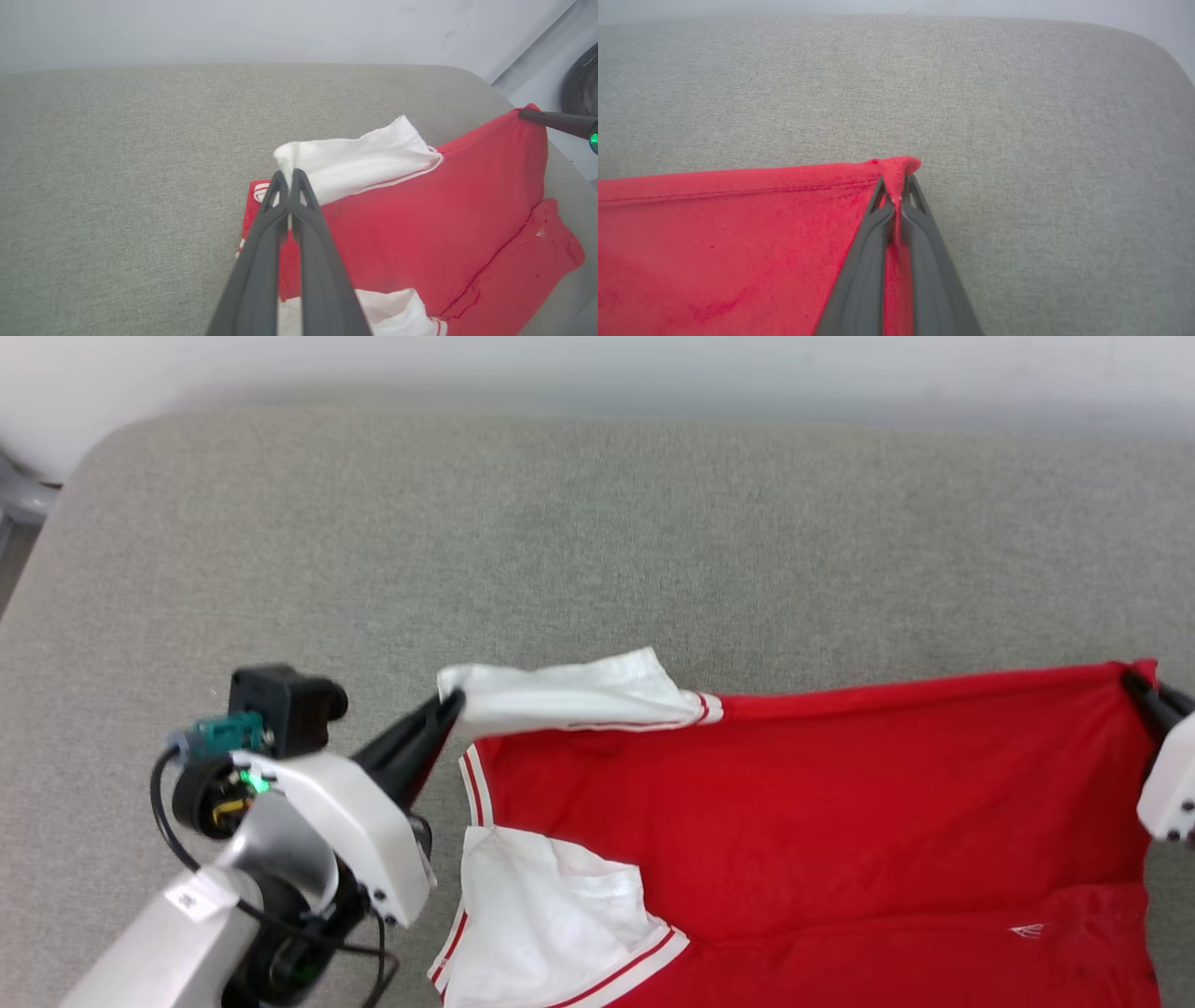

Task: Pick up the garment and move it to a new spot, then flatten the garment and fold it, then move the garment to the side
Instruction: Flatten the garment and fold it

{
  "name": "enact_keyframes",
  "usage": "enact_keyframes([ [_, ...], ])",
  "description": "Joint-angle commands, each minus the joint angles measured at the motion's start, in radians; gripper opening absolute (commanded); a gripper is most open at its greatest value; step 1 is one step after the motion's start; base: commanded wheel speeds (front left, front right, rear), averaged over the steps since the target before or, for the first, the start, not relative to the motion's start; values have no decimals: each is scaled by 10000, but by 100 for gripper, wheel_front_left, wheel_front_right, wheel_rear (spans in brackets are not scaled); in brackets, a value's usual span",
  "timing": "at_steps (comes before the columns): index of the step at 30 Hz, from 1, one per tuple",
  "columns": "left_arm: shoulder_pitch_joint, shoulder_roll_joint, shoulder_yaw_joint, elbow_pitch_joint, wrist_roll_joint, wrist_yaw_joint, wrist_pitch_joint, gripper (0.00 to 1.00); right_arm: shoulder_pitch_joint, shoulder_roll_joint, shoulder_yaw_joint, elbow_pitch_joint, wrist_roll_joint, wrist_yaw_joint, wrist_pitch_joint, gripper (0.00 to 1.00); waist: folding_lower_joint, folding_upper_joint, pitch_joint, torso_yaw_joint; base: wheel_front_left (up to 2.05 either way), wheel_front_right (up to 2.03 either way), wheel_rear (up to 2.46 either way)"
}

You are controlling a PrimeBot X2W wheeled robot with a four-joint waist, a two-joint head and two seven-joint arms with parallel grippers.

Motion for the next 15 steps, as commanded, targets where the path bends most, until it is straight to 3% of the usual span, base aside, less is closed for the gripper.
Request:
enact_keyframes([
  [1, 381, -12, -6, -73, -88, 71, -109, 0, 465, 62, -71, -239, 175, -15, -196, 0, 0, 0, -394, 24, 0, 0, 0],
  [6, 1756, 137, -115, -307, -337, 335, -359, 0, 2395, 25, -232, -1370, 1079, -12, -548, 0, 0, 0, -975, 203, 0, 0, 0],
  [15, 3226, 270, -556, -264, -492, 415, -392, 0, 4345, -133, -414, -2266, 2099, -12, 166, 0, 0, 0, -1189, 385, 0, 0, 0],
])
